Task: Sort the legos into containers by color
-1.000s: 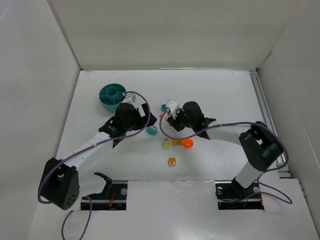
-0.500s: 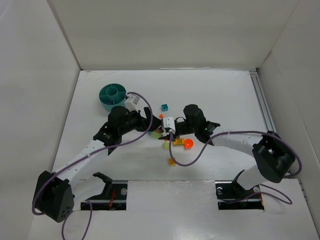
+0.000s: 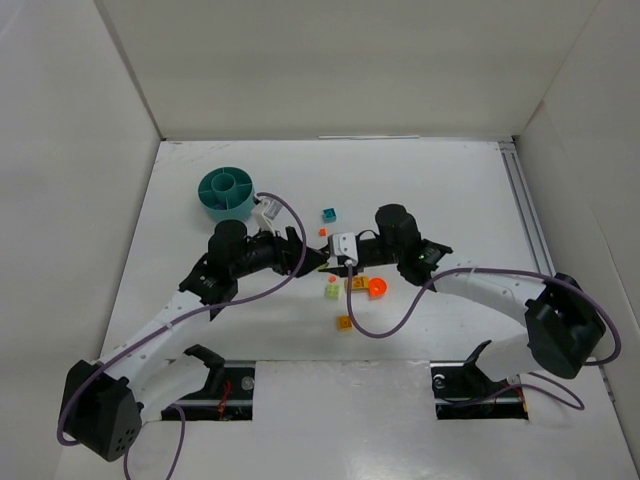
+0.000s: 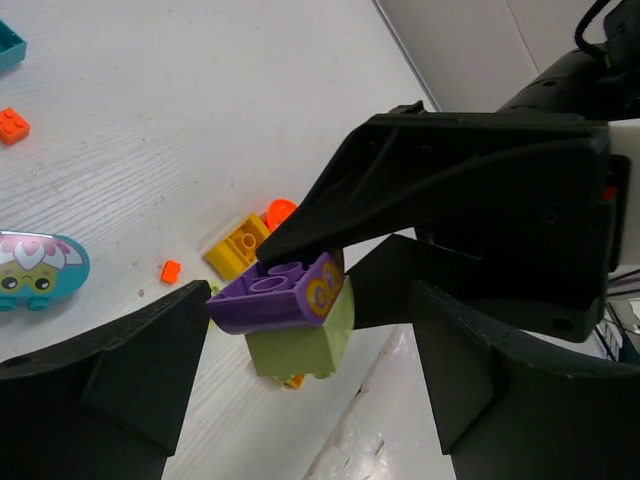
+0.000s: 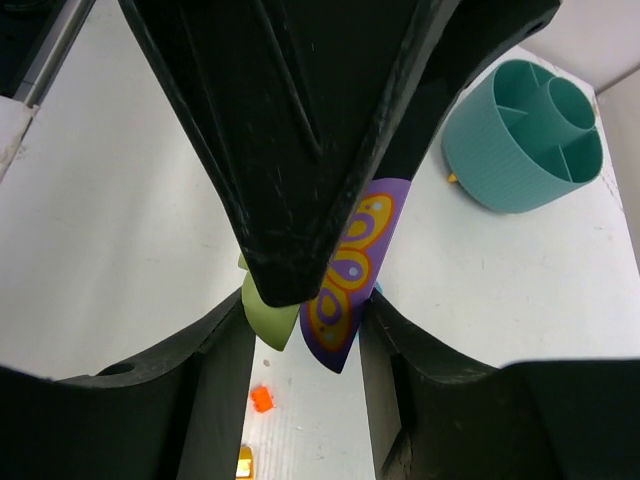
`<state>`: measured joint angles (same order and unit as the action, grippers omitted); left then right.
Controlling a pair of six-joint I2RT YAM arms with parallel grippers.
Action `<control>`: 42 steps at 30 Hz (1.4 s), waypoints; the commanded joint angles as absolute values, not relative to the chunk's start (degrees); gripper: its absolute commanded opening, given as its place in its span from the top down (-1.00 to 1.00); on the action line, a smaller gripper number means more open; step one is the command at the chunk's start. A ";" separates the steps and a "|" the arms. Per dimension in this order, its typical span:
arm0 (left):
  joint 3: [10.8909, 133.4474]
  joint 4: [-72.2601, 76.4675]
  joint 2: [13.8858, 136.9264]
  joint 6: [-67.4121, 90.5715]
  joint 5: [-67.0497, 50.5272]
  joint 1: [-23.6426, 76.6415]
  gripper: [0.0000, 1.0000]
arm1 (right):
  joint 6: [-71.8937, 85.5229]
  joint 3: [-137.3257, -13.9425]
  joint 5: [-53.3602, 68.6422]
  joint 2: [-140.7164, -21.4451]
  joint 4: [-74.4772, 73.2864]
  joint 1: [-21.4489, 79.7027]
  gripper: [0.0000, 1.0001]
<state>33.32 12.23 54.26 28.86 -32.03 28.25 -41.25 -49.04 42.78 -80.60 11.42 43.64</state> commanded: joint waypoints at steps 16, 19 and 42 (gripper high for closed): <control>33.05 16.52 53.26 30.84 -37.35 28.21 0.38 | -47.37 -52.47 40.78 -76.38 7.74 45.44 0.48; 32.52 17.66 52.73 31.46 -36.83 28.21 0.54 | -48.51 -52.47 41.31 -76.90 7.12 45.44 0.48; 38.49 9.24 51.06 51.06 -12.30 28.21 1.00 | -44.37 -49.92 9.50 -67.78 5.89 50.53 -0.57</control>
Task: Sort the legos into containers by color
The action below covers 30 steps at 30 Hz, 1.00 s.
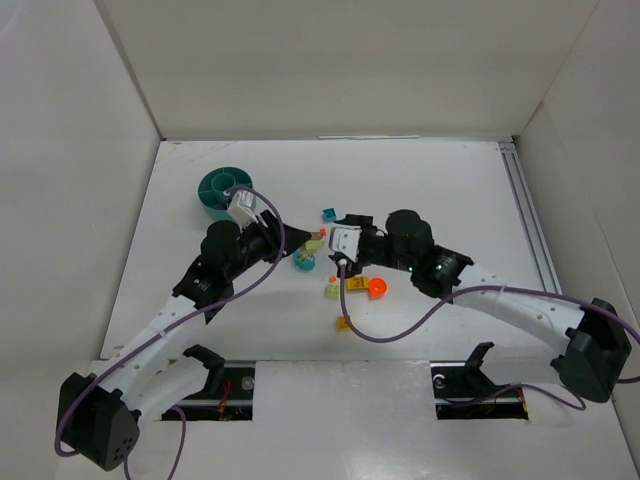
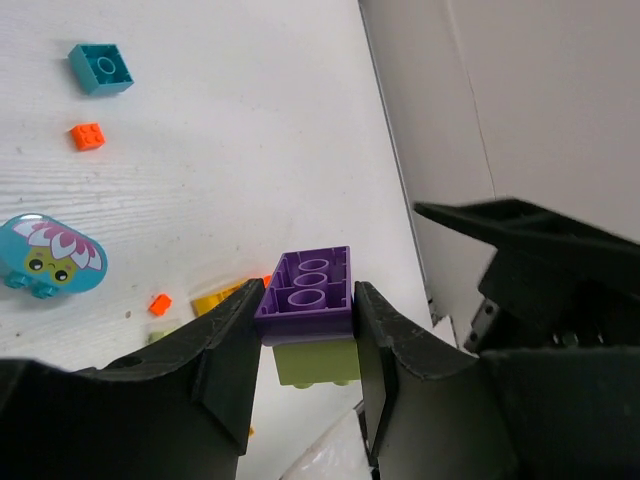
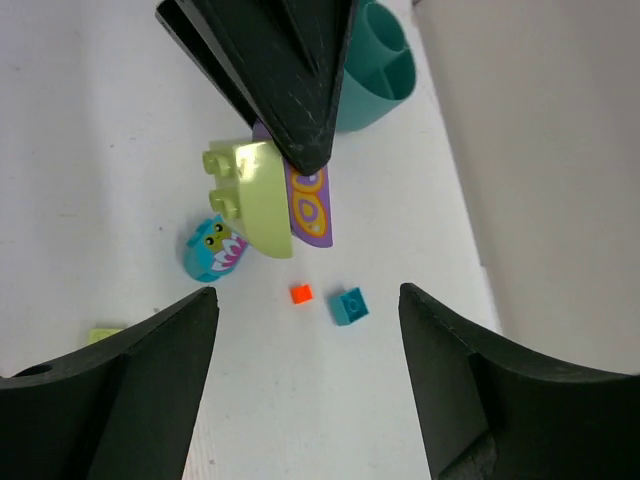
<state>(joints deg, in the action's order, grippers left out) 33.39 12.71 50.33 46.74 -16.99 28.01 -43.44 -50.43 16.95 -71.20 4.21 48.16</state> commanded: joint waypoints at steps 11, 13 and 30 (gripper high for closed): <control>42.45 5.45 52.22 64.15 -9.67 28.21 1.00 | -49.92 -51.59 -5.87 -70.75 6.58 61.34 -0.52; 42.45 5.45 51.42 65.21 -9.67 28.21 1.00 | -49.92 -51.59 -9.48 -70.75 8.77 62.57 -0.50; 42.98 6.24 51.24 66.36 -11.87 28.21 1.00 | -51.06 -50.98 -18.11 -74.44 17.93 68.03 -0.45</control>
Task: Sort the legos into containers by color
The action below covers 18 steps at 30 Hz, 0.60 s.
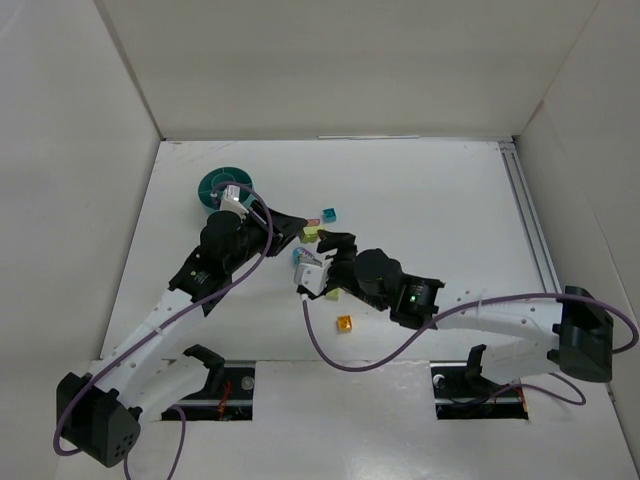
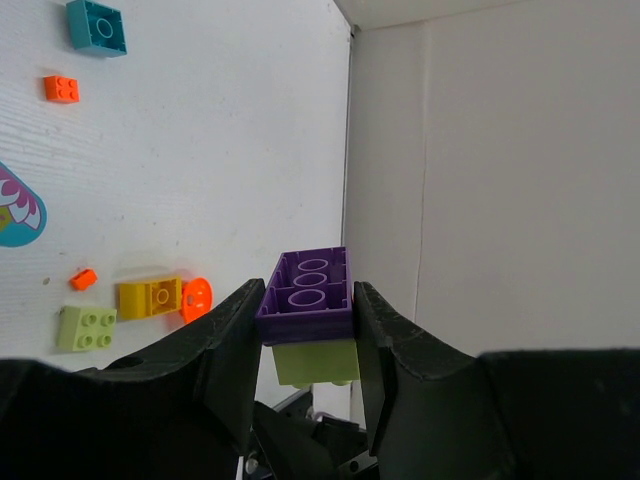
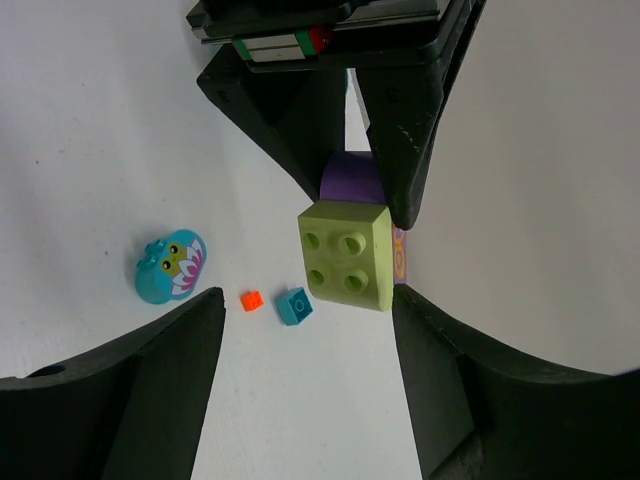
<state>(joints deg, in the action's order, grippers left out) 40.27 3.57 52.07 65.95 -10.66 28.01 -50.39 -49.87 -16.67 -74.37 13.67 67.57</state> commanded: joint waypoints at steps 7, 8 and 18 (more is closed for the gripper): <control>42.98 6.24 50.19 65.65 -11.87 28.21 1.00 | -51.59 -50.98 -19.86 -75.58 22.23 68.03 -0.43; 42.98 6.24 50.19 65.65 -11.87 28.21 1.00 | -51.59 -50.98 -20.39 -76.11 22.93 68.03 -0.43; 42.98 6.77 50.19 65.65 -13.62 28.21 1.00 | -52.21 -52.12 -20.39 -77.78 24.08 68.03 -0.10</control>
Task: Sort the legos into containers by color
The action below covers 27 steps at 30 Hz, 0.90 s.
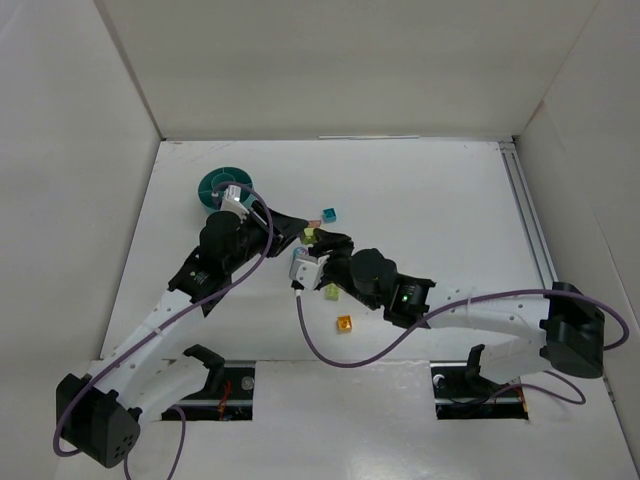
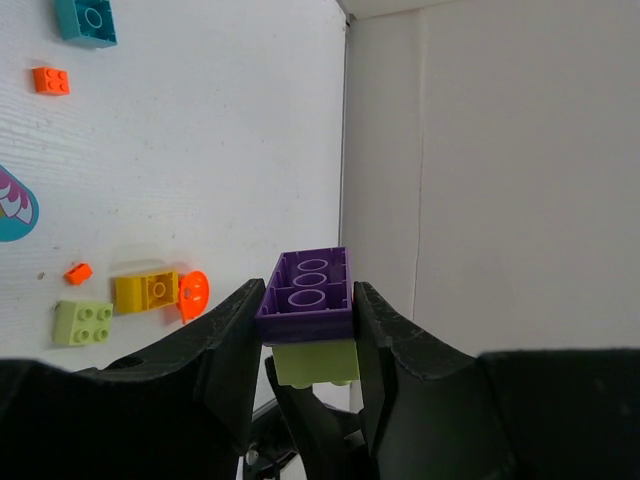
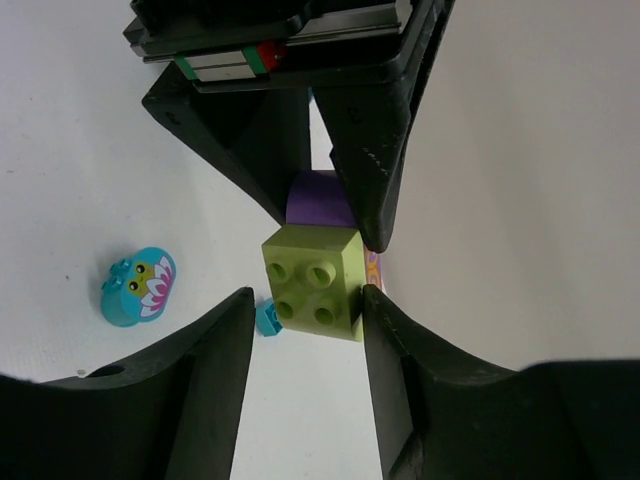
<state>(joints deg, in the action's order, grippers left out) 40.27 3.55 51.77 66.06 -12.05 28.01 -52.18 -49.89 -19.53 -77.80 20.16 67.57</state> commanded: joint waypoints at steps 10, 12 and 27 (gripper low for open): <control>42.36 7.91 52.03 66.18 -15.38 28.21 1.00 | -52.73 -50.01 -18.46 -77.17 27.77 68.03 0.51; 42.36 7.91 52.03 66.18 -13.90 28.21 1.00 | -52.73 -49.48 -17.67 -76.56 27.77 68.03 0.58; 48.60 5.89 58.09 65.04 -3.87 26.46 1.00 | -37.89 -38.42 -18.11 -65.58 17.14 75.23 0.80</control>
<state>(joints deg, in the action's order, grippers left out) 45.60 3.07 57.78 65.87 -6.96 26.96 -43.68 -39.94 -18.65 -67.77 19.03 74.48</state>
